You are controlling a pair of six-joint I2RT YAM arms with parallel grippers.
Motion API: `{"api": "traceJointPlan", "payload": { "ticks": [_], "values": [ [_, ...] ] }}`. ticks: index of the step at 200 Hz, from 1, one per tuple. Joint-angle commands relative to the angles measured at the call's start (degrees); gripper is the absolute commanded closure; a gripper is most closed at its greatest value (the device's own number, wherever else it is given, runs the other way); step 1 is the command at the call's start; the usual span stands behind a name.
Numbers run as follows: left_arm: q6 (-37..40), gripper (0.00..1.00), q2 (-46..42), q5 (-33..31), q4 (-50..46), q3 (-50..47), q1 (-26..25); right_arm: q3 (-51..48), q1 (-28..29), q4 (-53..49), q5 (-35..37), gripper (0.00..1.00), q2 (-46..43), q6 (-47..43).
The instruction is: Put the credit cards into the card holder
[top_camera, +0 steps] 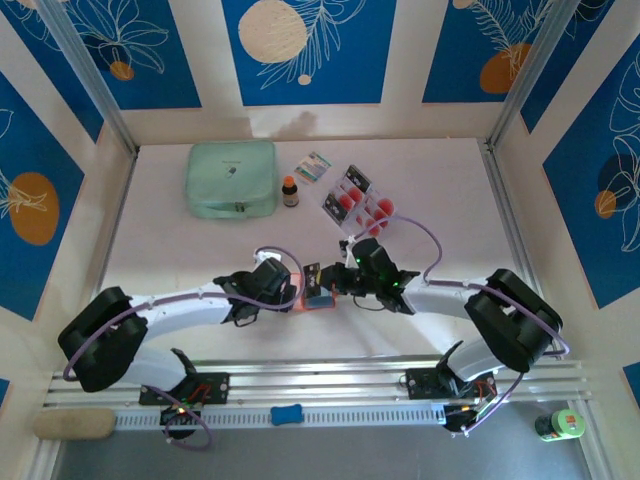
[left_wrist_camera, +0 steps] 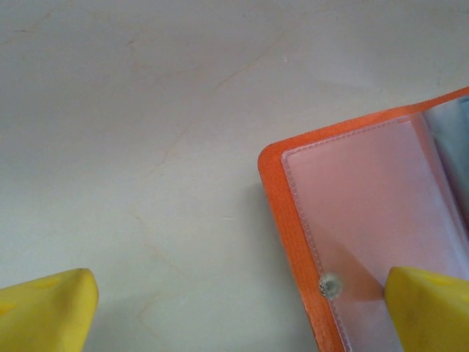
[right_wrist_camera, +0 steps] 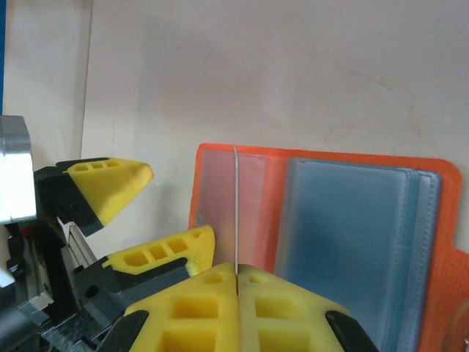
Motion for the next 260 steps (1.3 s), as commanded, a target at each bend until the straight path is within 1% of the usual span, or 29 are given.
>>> {"api": "traceJointPlan", "payload": {
  "ticks": [1, 50, 121, 165, 260],
  "values": [
    [-1.50, 0.00, 0.18, -1.48, -1.53, -0.97, 0.36, -0.68, 0.86, 4.70, 2.74, 1.00, 0.97, 1.11],
    [-2.64, 0.00, 0.31, -1.44, -1.14, -2.00, 0.37, -1.36, 1.47, 6.78, 4.49, 1.00, 3.02, 1.42],
    [-3.31, 0.00, 0.36, -1.57, -0.43, -3.18, 0.37, -0.60, 0.99, 7.89, 3.22, 1.00, 6.19, 1.85],
    [-3.42, 0.00, 0.93, -1.12, 0.36, -3.31, 0.34, -0.25, -0.42, 7.48, 0.57, 1.00, 7.59, 1.74],
    [-4.59, 0.00, 1.24, -0.65, 1.55, -4.84, 0.36, 0.91, -1.34, 7.98, -4.78, 1.00, 11.62, 1.68]
  ]
}}
